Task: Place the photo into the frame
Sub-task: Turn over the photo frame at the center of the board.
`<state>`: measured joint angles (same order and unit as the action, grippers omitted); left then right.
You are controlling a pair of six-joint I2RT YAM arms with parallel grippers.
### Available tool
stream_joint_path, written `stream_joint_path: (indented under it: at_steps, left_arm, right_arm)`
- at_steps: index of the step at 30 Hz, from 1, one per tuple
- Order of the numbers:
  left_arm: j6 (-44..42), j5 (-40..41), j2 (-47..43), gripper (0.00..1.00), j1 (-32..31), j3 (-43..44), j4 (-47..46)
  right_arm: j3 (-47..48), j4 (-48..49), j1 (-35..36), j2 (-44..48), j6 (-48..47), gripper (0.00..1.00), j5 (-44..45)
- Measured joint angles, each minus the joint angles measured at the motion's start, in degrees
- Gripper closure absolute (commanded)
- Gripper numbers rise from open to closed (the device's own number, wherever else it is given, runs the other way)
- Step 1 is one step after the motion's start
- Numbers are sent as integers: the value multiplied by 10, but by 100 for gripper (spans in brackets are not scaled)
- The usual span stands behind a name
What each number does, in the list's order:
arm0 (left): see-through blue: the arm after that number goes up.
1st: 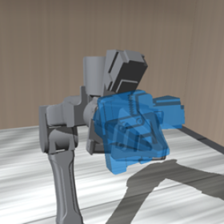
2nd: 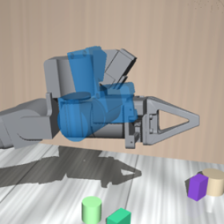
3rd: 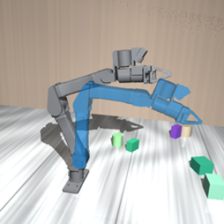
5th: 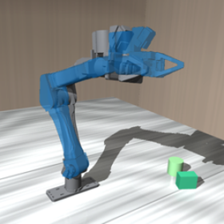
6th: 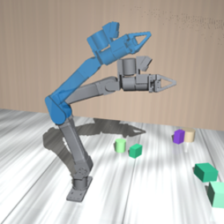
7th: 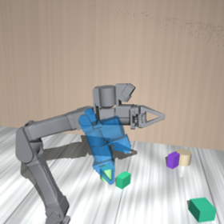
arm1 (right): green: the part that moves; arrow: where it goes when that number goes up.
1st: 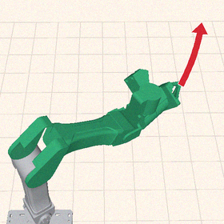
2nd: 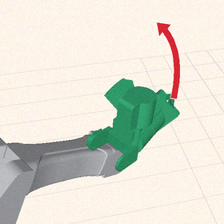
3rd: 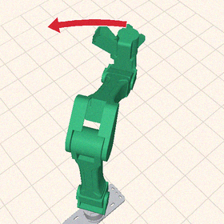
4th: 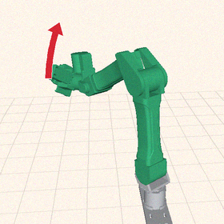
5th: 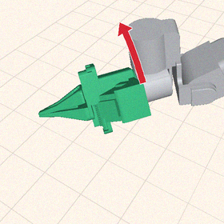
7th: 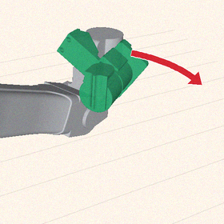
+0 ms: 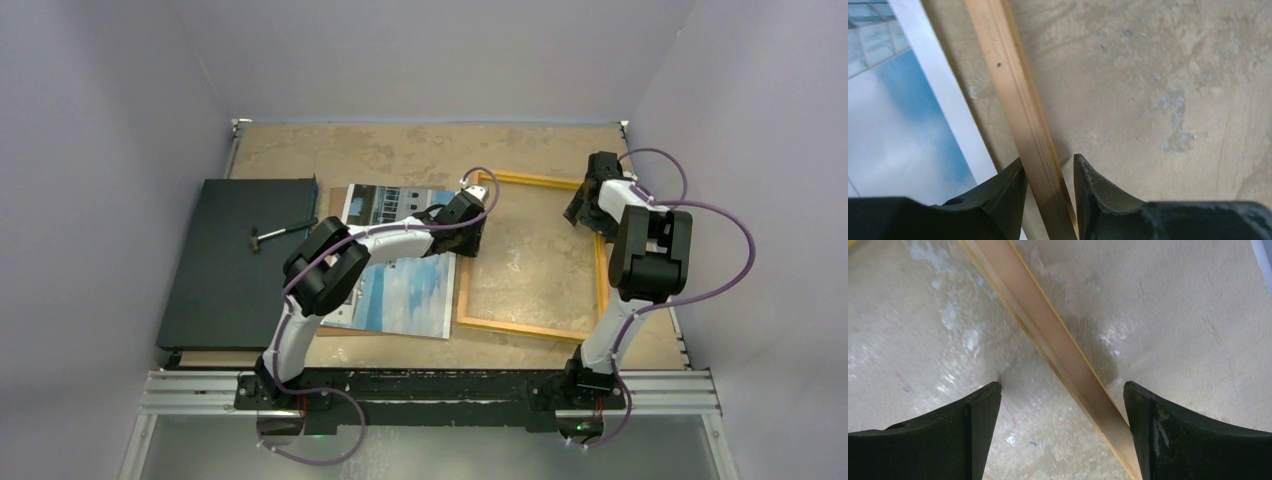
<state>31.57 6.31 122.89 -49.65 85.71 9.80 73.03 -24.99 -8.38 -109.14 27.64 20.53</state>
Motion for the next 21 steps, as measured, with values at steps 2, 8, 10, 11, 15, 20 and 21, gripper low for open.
stream_joint_path:
  at_steps: [2, 8, 10, 11, 15, 20, 21]
  left_arm:
    - [-12, -20, -2, 49, -2, 0, 1]
    - [-35, -67, -10, 19, -17, 1, 15]
    - [-42, -81, -16, 14, -21, 2, 29]
    - [-44, -86, -19, 12, -23, 2, 34]
    - [-62, -94, -26, 9, -29, 2, 62]
    - [-115, -77, -40, 7, -27, 23, 93]
    - [-120, -74, -44, 7, -26, 27, 93]
  right_arm:
    - [4, 15, 0, -5, -4, 1, 2]
    - [25, 38, 0, -23, -13, 1, -4]
    - [28, 39, 0, -25, -13, 1, -8]
    - [29, 39, 0, -26, -12, 1, -11]
    - [30, 35, 5, -27, -7, 1, -23]
    - [30, 30, 12, -27, 0, 1, -18]
    - [30, 29, 12, -27, 3, 1, -17]
